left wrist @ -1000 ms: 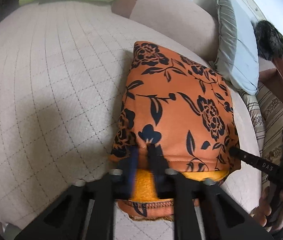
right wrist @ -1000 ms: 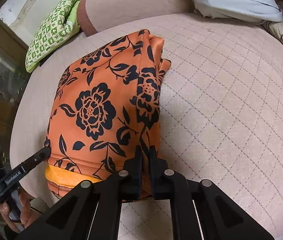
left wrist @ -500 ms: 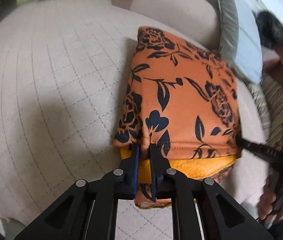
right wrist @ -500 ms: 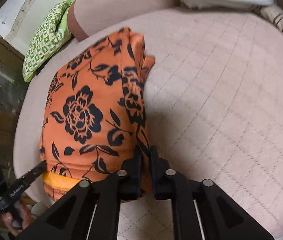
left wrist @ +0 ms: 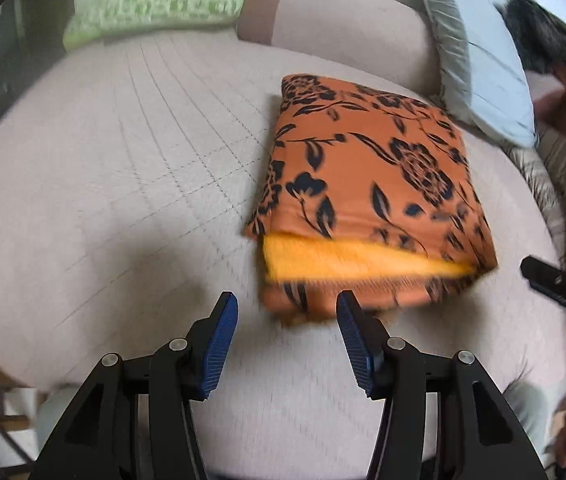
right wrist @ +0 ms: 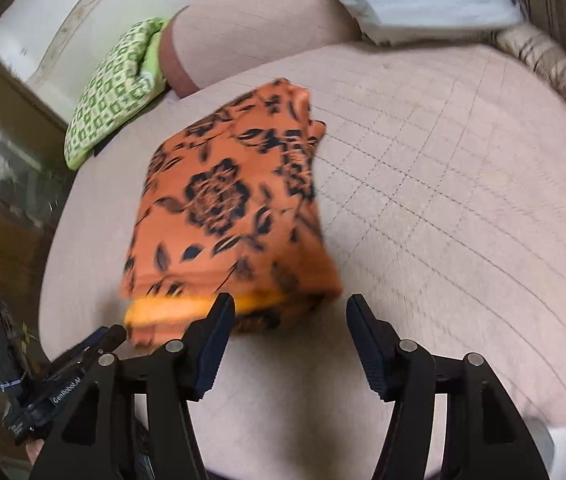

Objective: Fold small clothes

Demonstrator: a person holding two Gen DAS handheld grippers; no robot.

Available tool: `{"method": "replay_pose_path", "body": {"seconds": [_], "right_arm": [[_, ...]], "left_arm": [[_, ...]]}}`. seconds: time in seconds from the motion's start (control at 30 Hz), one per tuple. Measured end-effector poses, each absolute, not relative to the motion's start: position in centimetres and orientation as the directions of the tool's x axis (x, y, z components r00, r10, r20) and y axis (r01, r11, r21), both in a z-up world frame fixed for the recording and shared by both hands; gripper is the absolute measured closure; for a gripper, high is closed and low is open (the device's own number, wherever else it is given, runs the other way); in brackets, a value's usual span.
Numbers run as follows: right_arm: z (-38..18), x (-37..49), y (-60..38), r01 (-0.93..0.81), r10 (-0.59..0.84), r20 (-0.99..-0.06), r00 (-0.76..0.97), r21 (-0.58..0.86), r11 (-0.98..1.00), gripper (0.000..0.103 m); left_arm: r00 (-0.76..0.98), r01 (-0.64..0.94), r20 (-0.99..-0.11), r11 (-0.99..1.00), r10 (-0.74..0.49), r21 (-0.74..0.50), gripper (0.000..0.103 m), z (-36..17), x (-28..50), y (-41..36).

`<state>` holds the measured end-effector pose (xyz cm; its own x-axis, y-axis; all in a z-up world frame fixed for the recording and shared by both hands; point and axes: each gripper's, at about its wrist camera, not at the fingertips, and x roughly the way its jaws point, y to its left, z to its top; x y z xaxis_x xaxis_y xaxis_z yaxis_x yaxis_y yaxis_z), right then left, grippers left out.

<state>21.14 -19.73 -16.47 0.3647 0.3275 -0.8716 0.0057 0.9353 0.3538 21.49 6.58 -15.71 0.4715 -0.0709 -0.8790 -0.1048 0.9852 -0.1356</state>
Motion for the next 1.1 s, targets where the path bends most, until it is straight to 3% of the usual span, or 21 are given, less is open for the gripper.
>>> {"method": "replay_pose_path", "body": {"seconds": [0.13, 0.27, 0.47, 1.1], "right_arm": [[-12.1, 16.9, -18.0, -0.056, 0.3, -0.863, 0.407, 0.304, 0.951, 0.033], [-8.4, 12.1, -17.2, -0.086, 0.284, -0.848, 0.448, 0.275, 0.957, 0.032], [-4.8, 7.3, -17.3, -0.09, 0.265, -0.828, 0.494, 0.254, 0.963, 0.031], [2.5, -0.5, -16.4, -0.133, 0.239, -0.74, 0.629, 0.201, 0.971, 0.028]], "left_arm": [[0.541, -0.079, -0.84, 0.992, -0.039, -0.097, 0.048, -10.9, 17.0, 5.2], [0.621, -0.072, -0.784, 0.994, -0.02, -0.083, 0.04, -5.9, 11.8, 4.6], [0.667, -0.053, -0.745, 0.996, -0.013, -0.065, 0.039, -1.3, 5.1, 3.6], [0.732, 0.018, -0.679, 0.999, -0.046, -0.049, 0.039, 4.2, -3.3, 2.8]]}}
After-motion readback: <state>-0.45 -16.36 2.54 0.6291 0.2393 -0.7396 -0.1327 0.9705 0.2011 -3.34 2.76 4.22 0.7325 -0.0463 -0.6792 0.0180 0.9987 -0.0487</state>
